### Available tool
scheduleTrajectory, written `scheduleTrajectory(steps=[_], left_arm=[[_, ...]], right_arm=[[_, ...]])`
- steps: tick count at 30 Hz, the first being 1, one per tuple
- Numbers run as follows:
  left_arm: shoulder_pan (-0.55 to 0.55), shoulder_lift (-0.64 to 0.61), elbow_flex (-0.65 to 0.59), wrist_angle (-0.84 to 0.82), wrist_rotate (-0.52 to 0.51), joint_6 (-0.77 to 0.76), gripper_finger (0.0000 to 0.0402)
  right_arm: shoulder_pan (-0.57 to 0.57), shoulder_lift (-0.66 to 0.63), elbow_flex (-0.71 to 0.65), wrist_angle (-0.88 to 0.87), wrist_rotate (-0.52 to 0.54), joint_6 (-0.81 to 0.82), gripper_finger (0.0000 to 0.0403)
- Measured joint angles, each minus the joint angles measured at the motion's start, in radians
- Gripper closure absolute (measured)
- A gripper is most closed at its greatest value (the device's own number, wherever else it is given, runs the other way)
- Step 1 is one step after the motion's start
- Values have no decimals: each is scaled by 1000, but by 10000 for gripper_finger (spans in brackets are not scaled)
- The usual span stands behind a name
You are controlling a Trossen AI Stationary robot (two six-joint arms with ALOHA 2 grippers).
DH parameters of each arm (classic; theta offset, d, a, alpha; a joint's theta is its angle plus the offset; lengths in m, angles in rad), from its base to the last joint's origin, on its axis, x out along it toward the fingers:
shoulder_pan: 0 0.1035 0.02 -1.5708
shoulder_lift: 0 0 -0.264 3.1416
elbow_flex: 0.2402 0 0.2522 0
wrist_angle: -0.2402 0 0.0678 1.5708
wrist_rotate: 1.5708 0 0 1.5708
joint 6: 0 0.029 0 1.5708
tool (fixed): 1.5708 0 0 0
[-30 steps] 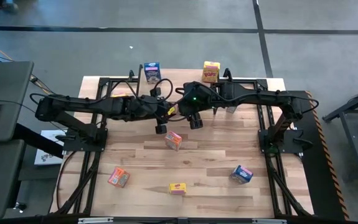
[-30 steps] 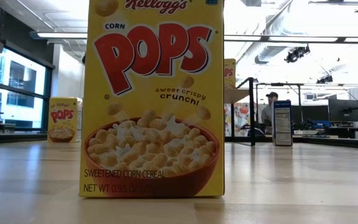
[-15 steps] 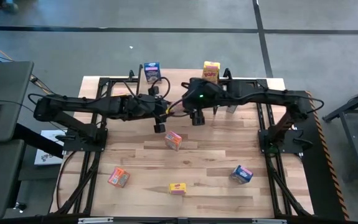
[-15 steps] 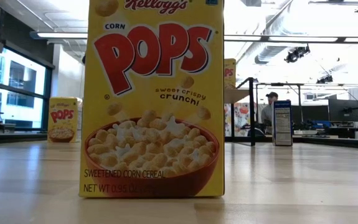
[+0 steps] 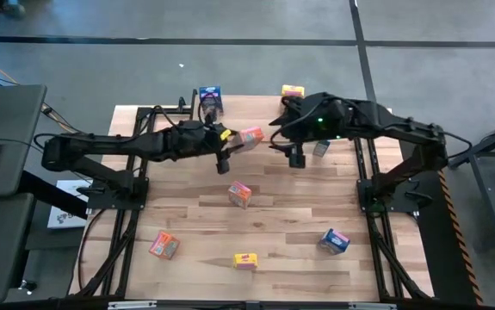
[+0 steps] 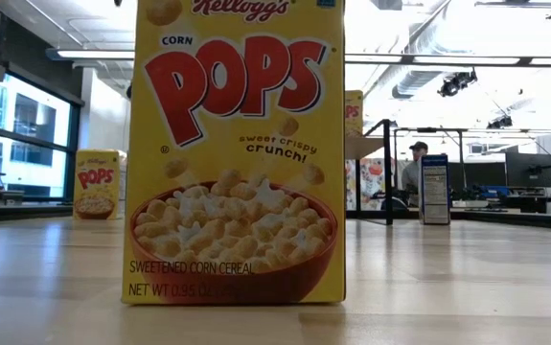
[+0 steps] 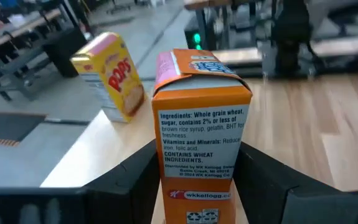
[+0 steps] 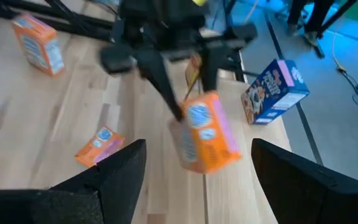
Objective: Stack cereal on shelf
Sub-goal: Put the top right orange cereal box on the shelf
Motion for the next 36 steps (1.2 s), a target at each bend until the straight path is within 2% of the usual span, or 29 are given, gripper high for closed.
scheduleTrajectory(steps=[4, 12, 20, 26, 36], left_arm=[[48, 2, -85, 188, 55, -19, 231], [117, 5, -221, 520, 80, -51, 236], [155, 88, -255, 641, 72, -70, 236], [189, 157, -254, 741, -25, -82, 236], [250, 241, -254, 798, -24, -176, 236]], right_arm=[[0, -25, 0, -1, -3, 23, 121], [0, -32, 0, -10, -3, 15, 121], [0, -30, -1, -14, -4, -7, 121], [0, -30, -1, -14, -4, -7, 121], [0, -30, -1, -14, -5, -11, 121]])
